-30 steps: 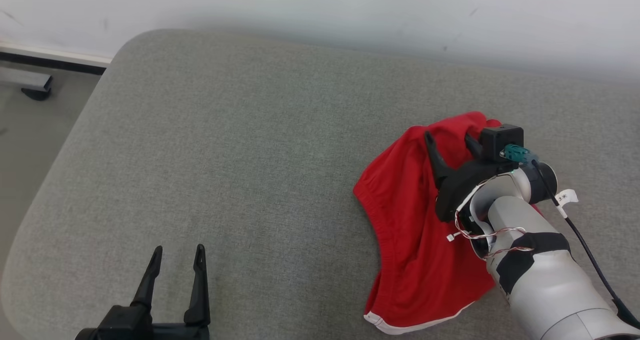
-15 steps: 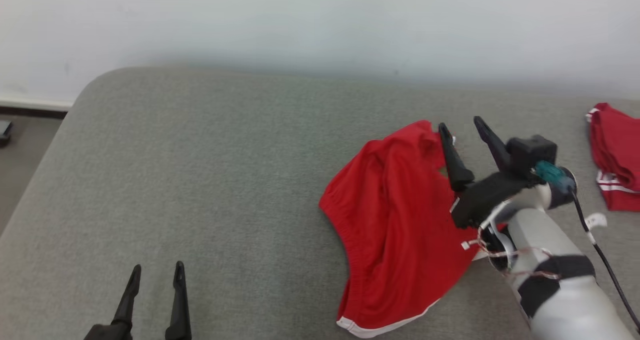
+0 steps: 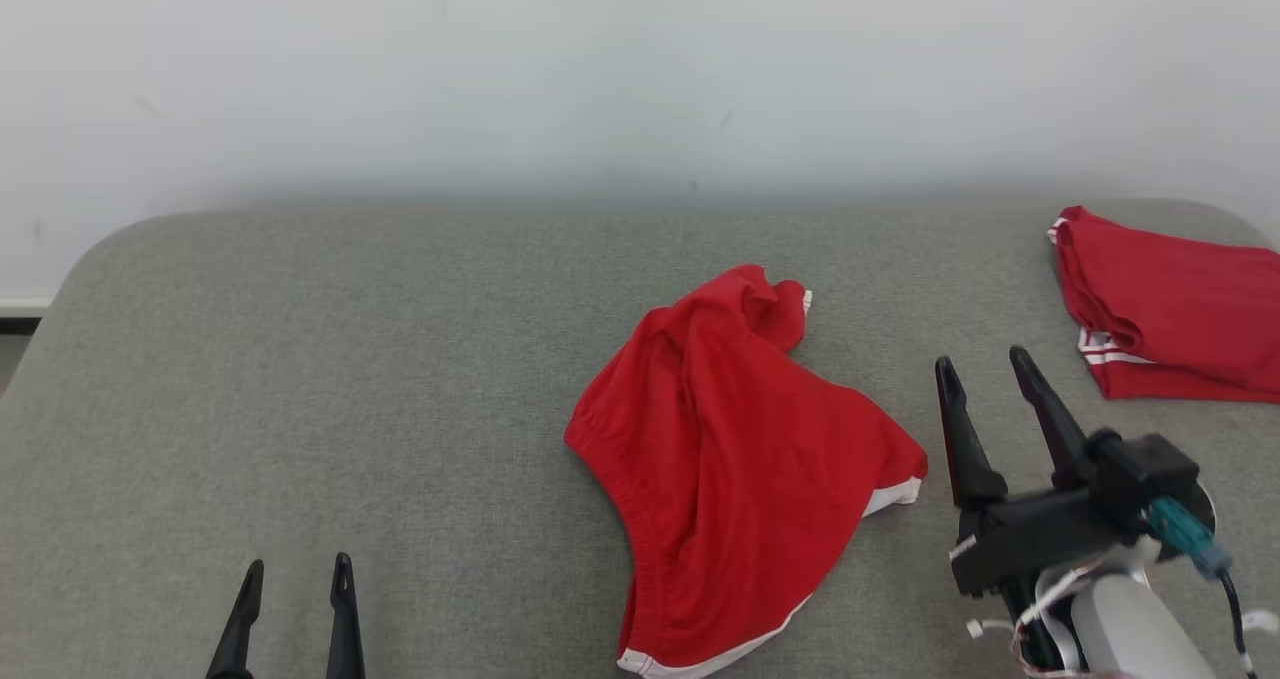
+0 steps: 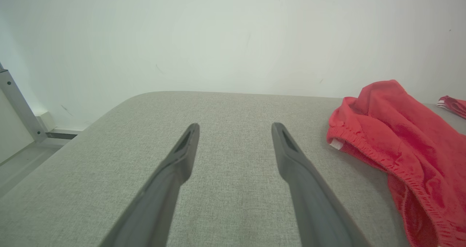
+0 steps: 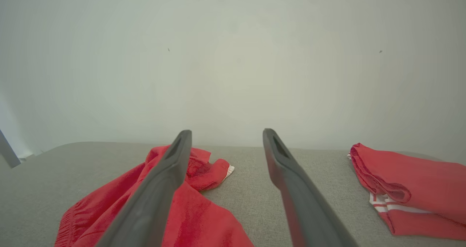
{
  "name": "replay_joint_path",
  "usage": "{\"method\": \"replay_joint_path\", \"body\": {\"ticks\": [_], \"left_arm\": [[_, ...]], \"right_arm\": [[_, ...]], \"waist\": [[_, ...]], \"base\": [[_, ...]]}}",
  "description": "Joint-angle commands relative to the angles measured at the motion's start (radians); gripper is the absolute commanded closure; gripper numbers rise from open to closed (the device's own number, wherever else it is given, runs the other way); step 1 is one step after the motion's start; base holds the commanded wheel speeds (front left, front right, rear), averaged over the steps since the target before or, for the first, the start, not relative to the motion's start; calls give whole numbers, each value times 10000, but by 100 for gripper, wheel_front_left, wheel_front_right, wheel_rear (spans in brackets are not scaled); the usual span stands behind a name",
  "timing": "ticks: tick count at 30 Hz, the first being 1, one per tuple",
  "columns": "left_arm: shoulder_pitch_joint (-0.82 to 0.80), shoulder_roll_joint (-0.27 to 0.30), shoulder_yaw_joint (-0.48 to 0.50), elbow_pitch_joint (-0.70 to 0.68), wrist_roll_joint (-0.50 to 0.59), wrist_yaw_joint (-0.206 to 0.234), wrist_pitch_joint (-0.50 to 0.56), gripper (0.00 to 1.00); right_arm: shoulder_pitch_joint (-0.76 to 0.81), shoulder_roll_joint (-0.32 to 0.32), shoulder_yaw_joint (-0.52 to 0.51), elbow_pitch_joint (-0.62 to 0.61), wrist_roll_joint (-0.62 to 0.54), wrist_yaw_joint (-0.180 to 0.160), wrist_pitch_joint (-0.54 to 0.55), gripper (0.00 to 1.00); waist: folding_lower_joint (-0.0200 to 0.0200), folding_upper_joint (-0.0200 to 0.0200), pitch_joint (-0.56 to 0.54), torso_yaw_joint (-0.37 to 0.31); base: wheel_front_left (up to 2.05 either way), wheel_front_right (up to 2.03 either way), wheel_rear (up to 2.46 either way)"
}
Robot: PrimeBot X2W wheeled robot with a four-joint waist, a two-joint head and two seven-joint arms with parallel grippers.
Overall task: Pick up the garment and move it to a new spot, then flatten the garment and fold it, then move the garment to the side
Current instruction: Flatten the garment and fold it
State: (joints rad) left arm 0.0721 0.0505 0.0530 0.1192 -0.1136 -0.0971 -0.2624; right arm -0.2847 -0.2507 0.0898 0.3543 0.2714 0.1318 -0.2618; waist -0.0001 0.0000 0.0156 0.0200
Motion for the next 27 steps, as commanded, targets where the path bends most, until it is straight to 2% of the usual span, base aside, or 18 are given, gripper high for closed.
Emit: {"method": "replay_joint_path", "body": {"ticks": [1, 13, 27], "left_arm": [[88, -4, 31, -54, 75, -21, -31, 0], [198, -4, 118, -144, 203, -123, -31, 0], [321, -4, 110, -66, 311, -242, -31, 0]], "right_arm": [[285, 81, -64, -188, -65, -28, -40, 0], [2841, 879, -888, -2296, -373, -28, -40, 0], [3562, 1506, -1001, -2130, -421, -28, -40, 0]], "waist": [[1, 0, -95, -166], [1, 0, -202, -537], [1, 0, -296, -611]], "base": [[0, 0, 0], [0, 0, 0], [0, 0, 0]]}}
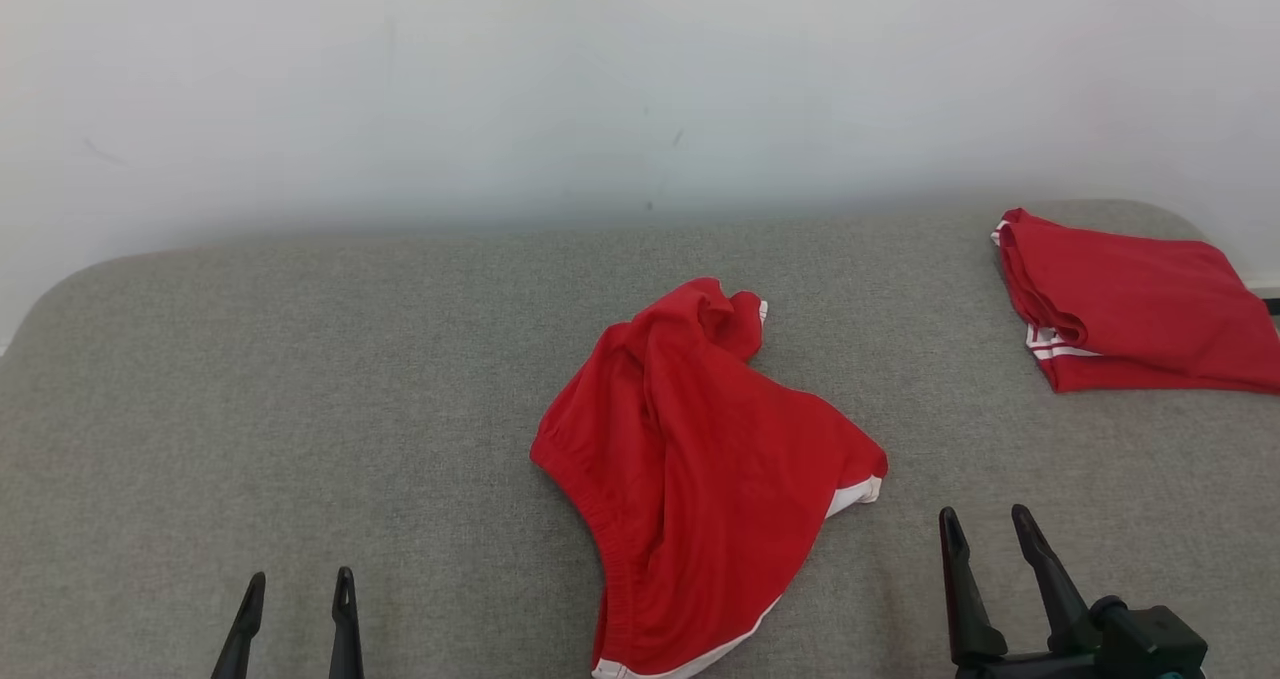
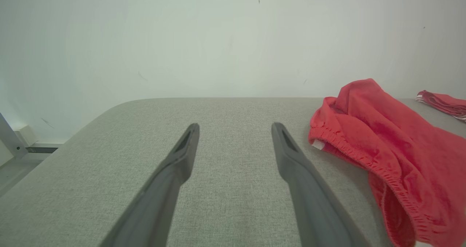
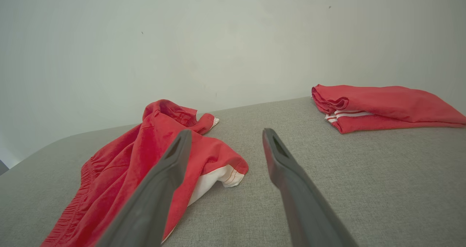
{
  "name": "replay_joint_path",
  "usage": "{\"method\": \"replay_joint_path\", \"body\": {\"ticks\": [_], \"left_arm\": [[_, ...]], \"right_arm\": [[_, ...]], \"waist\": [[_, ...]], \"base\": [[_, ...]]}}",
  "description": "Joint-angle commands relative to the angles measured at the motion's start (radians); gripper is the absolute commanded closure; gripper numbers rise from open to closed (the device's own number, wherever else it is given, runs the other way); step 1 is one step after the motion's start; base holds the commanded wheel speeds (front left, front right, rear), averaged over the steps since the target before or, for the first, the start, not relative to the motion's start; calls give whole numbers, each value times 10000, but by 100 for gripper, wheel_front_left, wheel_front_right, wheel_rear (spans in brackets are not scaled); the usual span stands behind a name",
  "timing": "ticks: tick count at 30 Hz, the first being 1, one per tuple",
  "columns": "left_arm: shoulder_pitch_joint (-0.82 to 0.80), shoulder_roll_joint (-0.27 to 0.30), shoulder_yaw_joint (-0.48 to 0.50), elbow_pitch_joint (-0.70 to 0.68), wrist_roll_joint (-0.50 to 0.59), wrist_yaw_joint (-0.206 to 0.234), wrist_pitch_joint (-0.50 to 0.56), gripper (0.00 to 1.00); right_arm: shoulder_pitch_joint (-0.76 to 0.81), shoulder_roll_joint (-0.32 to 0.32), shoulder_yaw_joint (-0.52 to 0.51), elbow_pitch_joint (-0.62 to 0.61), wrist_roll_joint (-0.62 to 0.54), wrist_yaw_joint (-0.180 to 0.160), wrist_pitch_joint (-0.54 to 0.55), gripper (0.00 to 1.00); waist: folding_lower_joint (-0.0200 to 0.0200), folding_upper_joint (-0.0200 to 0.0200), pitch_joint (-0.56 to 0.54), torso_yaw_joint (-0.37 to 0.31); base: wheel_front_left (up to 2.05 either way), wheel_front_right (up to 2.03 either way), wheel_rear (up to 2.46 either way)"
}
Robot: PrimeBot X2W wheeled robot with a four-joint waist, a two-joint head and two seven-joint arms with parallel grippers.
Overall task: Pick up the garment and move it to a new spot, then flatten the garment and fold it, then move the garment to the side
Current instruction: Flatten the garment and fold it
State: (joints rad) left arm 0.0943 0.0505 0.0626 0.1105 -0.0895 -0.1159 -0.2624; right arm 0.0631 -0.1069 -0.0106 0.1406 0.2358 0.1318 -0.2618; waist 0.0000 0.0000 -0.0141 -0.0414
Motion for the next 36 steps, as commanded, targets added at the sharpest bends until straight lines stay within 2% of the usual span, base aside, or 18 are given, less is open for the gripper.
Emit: {"method": "replay_joint_path", "body": {"ticks": [1, 8, 12, 13, 15, 21, 30, 31, 32, 33, 34, 36], "left_arm": [[99, -4, 14, 20, 70, -54, -31, 0], [3, 61, -744, 218, -61, -128, -31, 0], [-179, 277, -2075, 684, -276, -143, -31, 0], [-179, 277, -2075, 684, -276, -143, -31, 0], [-319, 438, -3104, 1091, -598, -145, -31, 0], [-754, 629, -4562, 2221, -1197, -145, -31, 0], [-1400, 598, -5082, 3550, -1779, -137, -31, 0], [-1457, 581, -5140, 3687, -1874, -138, -31, 4], [-1535, 580, -5200, 3793, -1906, -138, -31, 33], [-1610, 581, -5255, 3900, -1950, -138, -31, 70], [-1669, 575, -5316, 3973, -2018, -138, -31, 100], [-1790, 577, -5354, 3973, -2122, -138, -31, 100]], "right_arm": [[83, 68, 4, 6, -64, -28, -40, 0], [-105, 105, 19, 11, -78, -28, -40, 0], [-220, 97, 102, 39, -33, -28, -40, 0], [-220, 97, 102, 39, -33, -28, -40, 0], [-262, 95, 160, 67, 5, -28, -41, 0], [-348, 99, 171, 85, 38, -28, -41, 0], [-461, 83, 162, 84, 32, -28, -41, 0], [-462, 77, 168, 86, 35, -28, -41, 0], [-456, 69, 168, 88, 38, -28, -41, 0], [-447, 63, 158, 88, 32, -28, -41, 0], [-439, 62, 145, 80, 26, -28, -41, 0], [-419, 49, 113, 58, 16, -28, -41, 0]], "waist": [[0, 0, 1, 3], [0, 0, 40, -10], [0, 0, 142, -147], [0, 0, 142, -147], [0, 0, 221, -292], [0, 0, 375, -594], [0, 0, 505, -992], [0, 0, 500, -1022], [0, 0, 494, -1045], [0, 0, 488, -1066], [0, 0, 478, -1083], [0, 0, 463, -1093]], "base": [[0, 0, 0], [0, 0, 0], [0, 0, 0], [0, 0, 0], [0, 0, 0], [0, 0, 0], [0, 0, 0], [0, 0, 0], [0, 0, 0], [0, 0, 0], [0, 0, 0], [0, 0, 0]]}}
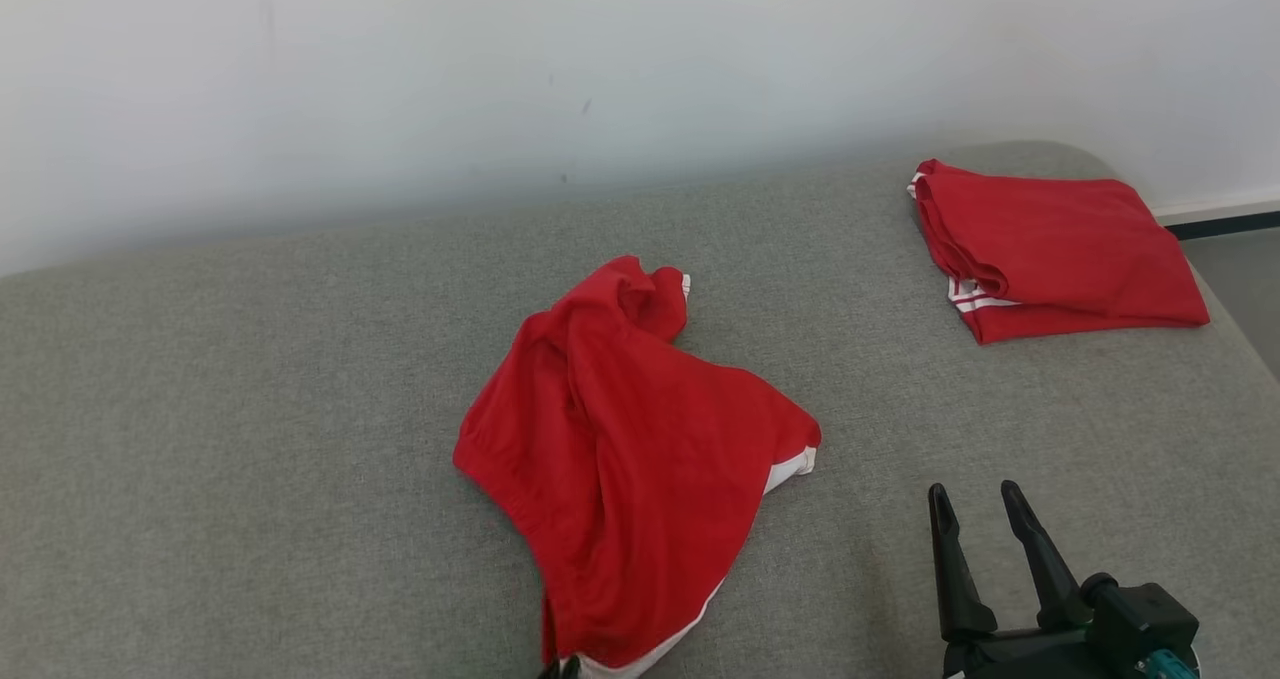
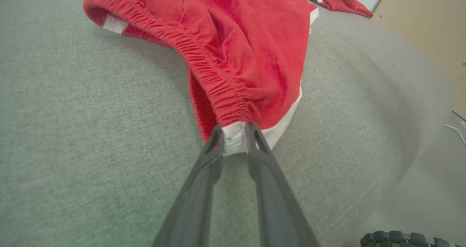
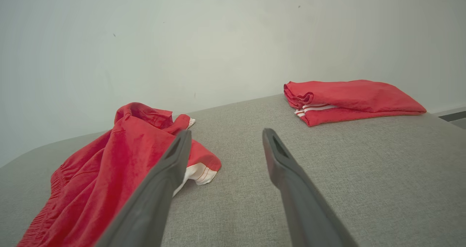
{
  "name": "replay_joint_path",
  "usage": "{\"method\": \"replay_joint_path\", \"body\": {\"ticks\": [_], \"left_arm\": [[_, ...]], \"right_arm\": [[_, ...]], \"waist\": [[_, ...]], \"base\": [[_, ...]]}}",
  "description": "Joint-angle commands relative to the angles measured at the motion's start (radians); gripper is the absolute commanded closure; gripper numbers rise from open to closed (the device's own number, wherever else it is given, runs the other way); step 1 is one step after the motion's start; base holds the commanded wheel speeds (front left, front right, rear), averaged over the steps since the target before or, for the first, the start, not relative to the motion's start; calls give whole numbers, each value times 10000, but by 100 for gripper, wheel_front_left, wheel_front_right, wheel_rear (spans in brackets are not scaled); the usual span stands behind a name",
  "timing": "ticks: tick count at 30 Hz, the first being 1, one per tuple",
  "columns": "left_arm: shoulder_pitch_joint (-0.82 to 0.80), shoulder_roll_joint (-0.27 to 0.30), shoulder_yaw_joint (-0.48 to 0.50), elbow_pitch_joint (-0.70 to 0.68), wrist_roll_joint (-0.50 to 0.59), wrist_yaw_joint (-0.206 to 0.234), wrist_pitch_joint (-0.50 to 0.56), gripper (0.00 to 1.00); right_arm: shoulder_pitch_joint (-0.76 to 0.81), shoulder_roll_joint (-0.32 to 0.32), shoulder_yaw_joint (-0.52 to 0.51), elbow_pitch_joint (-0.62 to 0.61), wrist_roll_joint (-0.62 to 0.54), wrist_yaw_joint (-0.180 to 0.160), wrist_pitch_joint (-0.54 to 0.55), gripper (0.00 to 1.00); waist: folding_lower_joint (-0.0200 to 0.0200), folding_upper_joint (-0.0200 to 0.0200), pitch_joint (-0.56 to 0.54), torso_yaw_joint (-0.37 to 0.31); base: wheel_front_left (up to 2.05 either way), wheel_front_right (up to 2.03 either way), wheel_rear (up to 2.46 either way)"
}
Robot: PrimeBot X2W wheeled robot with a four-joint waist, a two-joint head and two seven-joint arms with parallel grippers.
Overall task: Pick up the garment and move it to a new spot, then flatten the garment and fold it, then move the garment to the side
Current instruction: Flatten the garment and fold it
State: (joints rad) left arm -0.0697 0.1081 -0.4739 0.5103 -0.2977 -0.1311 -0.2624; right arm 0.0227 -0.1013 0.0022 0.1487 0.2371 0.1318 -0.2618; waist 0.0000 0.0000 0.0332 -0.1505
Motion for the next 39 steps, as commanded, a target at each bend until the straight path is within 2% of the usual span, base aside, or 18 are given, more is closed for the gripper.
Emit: {"method": "replay_joint_path", "body": {"ticks": [1, 11, 20, 21, 22, 23, 31, 39], "left_arm": [[-187, 15, 74, -108, -87, 13, -31, 100], [96, 520, 2102, -937, -26, 52, -31, 100], [484, 535, 3273, -965, 146, 39, -31, 100], [487, 504, 3310, -963, 191, 31, -31, 67], [495, 474, 3347, -979, 248, 27, -31, 41], [503, 441, 3394, -1018, 309, 23, -31, 0], [706, 119, 4059, -2121, 826, 12, -31, 0], [1175, -185, 5321, -3485, 1248, 10, -30, 0]], "right_arm": [[-2, -15, -32, -33, 2, -28, -41, 0], [52, -6, -146, 81, -81, -28, -41, 0], [12, -82, -158, 338, -70, -28, -41, 0], [12, -78, -149, 362, -72, -28, -41, 0], [19, -77, -150, 382, -72, -28, -41, 0], [23, -77, -159, 392, -75, -28, -41, 0], [52, -76, -301, 423, -59, -28, -41, 0], [92, -69, -250, 460, -35, -28, -41, 0]], "waist": [[0, 0, -19, 7], [0, 0, -73, 459], [0, 0, -92, 589], [0, 0, -96, 603], [0, 0, -101, 624], [0, 0, -104, 646], [0, 0, -191, 1000], [0, 0, -282, 1226]], "base": [[0, 0, 0], [0, 0, 0], [0, 0, 0], [0, 0, 0], [0, 0, 0], [0, 0, 0], [0, 0, 0], [0, 0, 0]]}}
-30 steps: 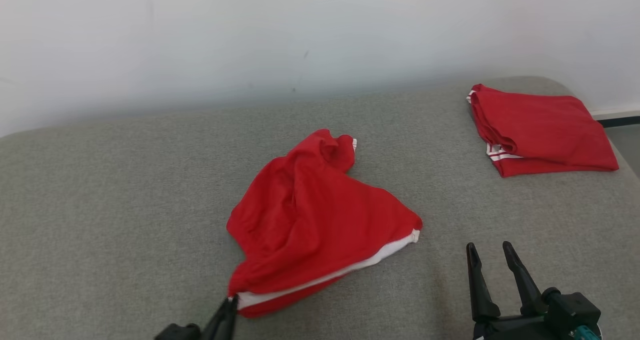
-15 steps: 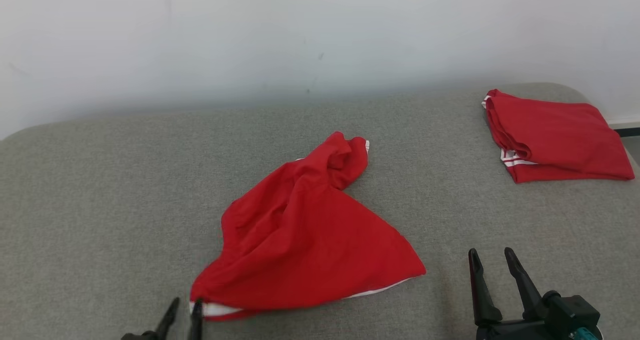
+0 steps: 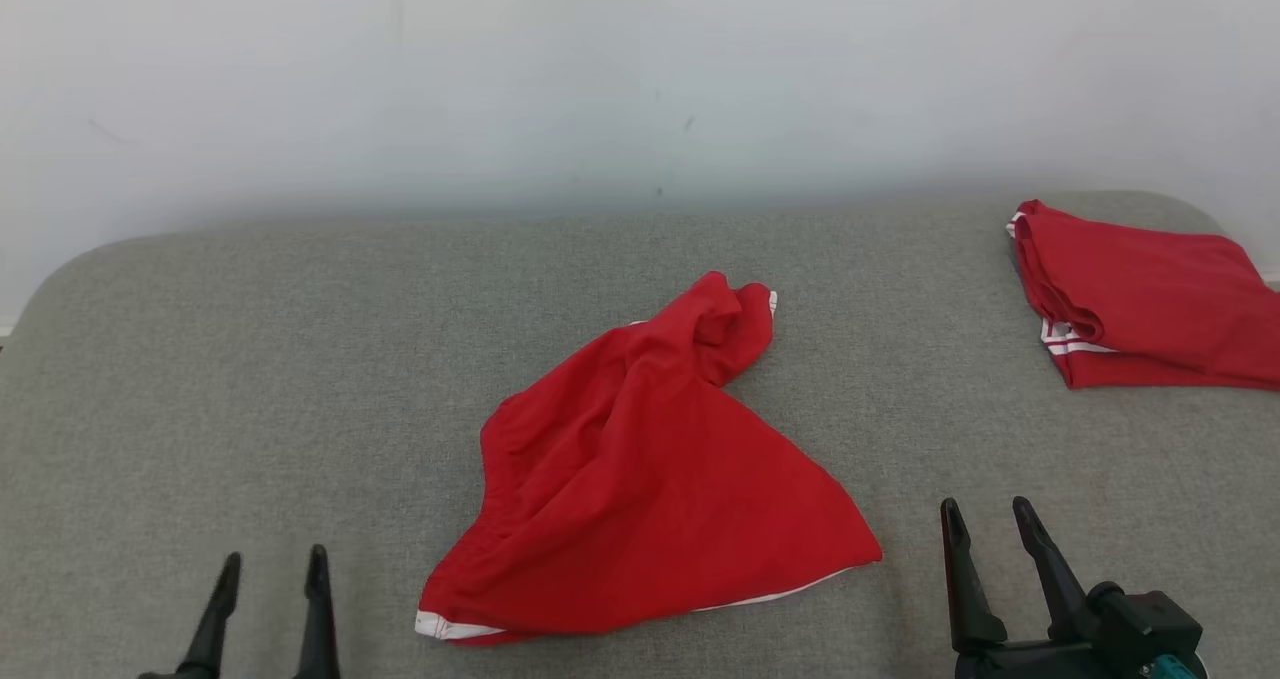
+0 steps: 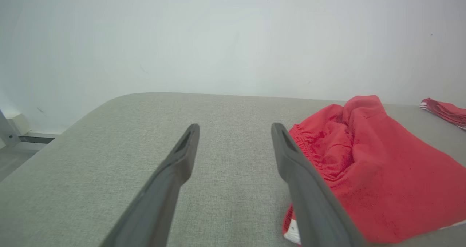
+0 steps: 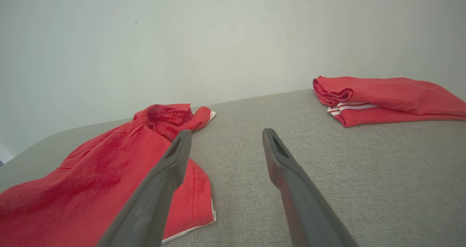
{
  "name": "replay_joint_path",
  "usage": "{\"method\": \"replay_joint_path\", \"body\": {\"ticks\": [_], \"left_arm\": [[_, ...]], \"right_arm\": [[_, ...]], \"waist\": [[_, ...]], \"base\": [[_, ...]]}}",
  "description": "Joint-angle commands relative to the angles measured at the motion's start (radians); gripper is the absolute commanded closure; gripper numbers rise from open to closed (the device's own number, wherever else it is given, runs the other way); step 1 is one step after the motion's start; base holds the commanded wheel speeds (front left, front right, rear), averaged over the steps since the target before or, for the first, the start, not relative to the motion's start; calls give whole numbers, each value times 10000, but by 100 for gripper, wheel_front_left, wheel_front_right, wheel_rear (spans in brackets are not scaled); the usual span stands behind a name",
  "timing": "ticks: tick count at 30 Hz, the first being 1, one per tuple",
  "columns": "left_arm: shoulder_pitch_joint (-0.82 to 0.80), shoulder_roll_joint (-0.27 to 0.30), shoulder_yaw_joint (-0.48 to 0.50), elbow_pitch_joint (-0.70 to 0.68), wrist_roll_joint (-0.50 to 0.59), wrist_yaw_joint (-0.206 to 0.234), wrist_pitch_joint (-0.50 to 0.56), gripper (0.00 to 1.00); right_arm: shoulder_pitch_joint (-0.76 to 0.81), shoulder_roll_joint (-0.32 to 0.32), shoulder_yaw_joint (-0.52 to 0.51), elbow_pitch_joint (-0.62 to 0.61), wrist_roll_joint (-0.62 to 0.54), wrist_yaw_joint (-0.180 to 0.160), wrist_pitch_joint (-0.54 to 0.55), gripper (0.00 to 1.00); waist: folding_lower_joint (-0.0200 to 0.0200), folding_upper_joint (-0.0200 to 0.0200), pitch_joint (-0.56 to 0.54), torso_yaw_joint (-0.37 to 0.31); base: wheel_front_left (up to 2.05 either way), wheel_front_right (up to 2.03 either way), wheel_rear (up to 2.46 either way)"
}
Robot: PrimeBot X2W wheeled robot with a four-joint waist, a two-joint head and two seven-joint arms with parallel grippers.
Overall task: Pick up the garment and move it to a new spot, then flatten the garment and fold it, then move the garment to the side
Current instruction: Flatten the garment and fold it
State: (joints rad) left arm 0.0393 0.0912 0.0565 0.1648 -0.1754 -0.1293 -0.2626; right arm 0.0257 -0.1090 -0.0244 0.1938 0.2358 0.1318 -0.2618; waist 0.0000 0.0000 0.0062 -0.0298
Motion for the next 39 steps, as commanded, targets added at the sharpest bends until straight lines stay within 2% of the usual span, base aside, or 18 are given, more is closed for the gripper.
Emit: {"method": "replay_joint_path", "body": {"ticks": [1, 11, 23, 28, 32, 33, 34, 35, 36, 39], "left_arm": [[151, -54, 152, -145, 59, -8, -29, 0], [621, -329, 787, -511, 414, -13, -29, 0], [542, -402, 424, -489, 450, -12, -29, 0], [601, -411, 285, -461, 419, -5, -29, 0], [654, -413, 258, -492, 338, -5, -29, 0], [659, -414, 245, -497, 332, -5, -29, 0], [663, -412, 247, -508, 345, -5, -29, 0], [669, -413, 250, -520, 347, -5, -29, 0], [674, -415, 253, -529, 344, -6, -29, 0], [683, -414, 261, -554, 334, -6, -29, 0]], "right_arm": [[75, -7, 28, 31, -17, -28, -41, 0], [-223, -198, 243, 1069, 82, -28, -41, 0], [-1702, -660, 1025, 3330, 192, -28, 694, 0], [-2273, -692, 1344, 4625, 413, -28, 741, 0], [-2492, -692, 1471, 5197, 490, -28, 706, 0], [-2620, -665, 1543, 5513, 563, -28, 657, 44], [-2676, -677, 1558, 5675, 566, -28, 612, 65], [-2738, -692, 1587, 5810, 585, -28, 557, 92], [-2799, -699, 1614, 5925, 616, -28, 520, 100], [-2976, -702, 1710, 6152, 680, -28, 338, 100]], "waist": [[0, 0, -18, 36], [0, 0, -42, 208], [0, 0, -48, 754], [0, 0, -24, 1139], [0, 0, -14, 1291], [0, 0, -13, 1362], [0, 0, -8, 1388], [0, 0, -3, 1407], [0, 0, 7, 1424], [0, 0, 47, 1444]], "base": [[0, 0, 0], [0, 0, 0], [0, 0, 0], [0, 0, 0], [0, 0, 0], [0, 0, 0], [0, 0, 0], [0, 0, 0], [0, 0, 0], [0, 0, 0]]}}
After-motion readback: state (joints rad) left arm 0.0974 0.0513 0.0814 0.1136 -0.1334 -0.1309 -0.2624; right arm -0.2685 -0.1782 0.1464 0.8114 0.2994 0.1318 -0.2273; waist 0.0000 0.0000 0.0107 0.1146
